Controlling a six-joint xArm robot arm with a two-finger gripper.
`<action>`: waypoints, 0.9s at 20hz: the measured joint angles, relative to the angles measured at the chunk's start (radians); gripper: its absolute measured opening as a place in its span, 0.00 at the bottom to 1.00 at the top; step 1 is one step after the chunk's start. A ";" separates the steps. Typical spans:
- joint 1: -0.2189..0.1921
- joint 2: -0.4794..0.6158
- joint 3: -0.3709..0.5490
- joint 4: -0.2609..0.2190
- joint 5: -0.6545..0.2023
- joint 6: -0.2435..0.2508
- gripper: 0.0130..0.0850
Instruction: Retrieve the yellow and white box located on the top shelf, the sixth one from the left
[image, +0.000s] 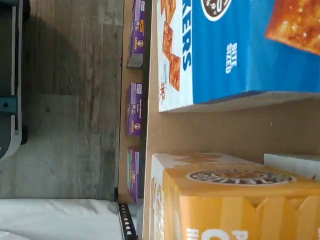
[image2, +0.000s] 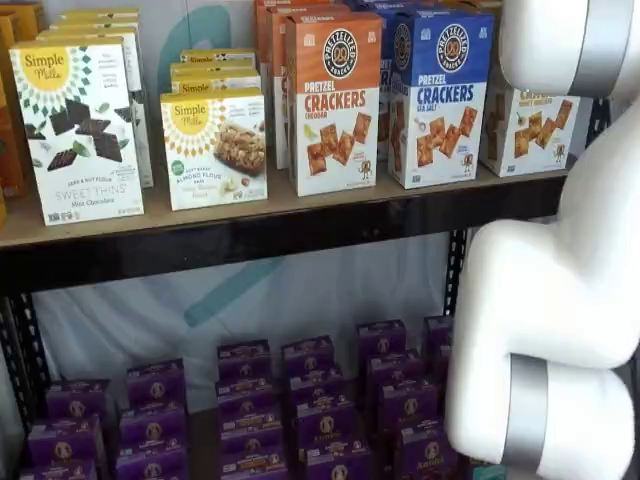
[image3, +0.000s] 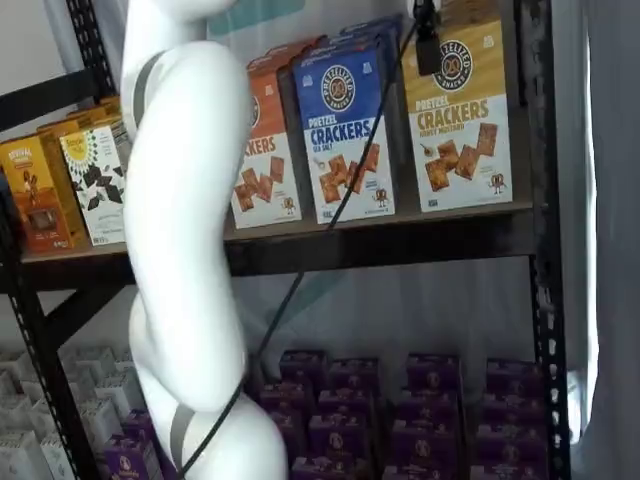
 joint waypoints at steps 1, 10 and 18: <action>0.003 -0.004 0.007 -0.003 -0.005 0.002 1.00; 0.018 -0.030 0.059 -0.012 -0.028 0.012 1.00; 0.013 -0.037 0.068 -0.011 -0.039 0.006 0.89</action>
